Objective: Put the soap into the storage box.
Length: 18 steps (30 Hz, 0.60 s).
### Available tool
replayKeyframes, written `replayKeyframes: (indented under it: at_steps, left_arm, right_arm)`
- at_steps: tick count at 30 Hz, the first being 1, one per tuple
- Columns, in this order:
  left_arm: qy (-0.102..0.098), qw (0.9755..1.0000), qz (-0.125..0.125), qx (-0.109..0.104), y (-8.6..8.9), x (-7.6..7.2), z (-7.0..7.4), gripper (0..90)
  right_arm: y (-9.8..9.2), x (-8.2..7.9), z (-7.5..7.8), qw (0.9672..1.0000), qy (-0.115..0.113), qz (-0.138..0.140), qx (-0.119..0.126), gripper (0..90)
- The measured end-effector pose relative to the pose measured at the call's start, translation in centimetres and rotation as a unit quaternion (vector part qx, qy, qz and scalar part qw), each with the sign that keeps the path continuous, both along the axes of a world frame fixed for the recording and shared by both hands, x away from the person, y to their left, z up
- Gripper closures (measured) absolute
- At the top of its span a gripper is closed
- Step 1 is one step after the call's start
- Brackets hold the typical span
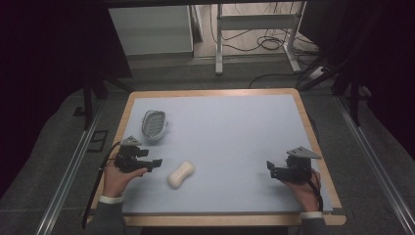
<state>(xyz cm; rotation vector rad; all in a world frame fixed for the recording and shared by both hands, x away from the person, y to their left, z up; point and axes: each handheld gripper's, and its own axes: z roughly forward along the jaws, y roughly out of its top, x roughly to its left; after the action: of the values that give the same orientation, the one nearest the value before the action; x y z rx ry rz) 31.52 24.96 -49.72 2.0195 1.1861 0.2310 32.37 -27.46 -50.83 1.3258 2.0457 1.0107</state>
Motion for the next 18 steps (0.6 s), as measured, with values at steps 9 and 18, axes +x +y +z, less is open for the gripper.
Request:
replayKeyframes:
  at_steps: [9, 18]
  left_arm:
    - [-0.003, 1.0000, 0.000, 0.002, 0.05, -0.19, 0.11, 23.3]
    - [-0.004, 1.0000, 0.001, 0.005, 0.04, -0.16, 0.12, 23.4]
  right_arm:
    - [-0.40, -0.47, 0.38, 0.9998, -0.019, -0.005, 0.005, 8.2]
    - [-0.62, -0.35, 0.18, 0.9999, -0.010, -0.001, 0.004, 9.2]
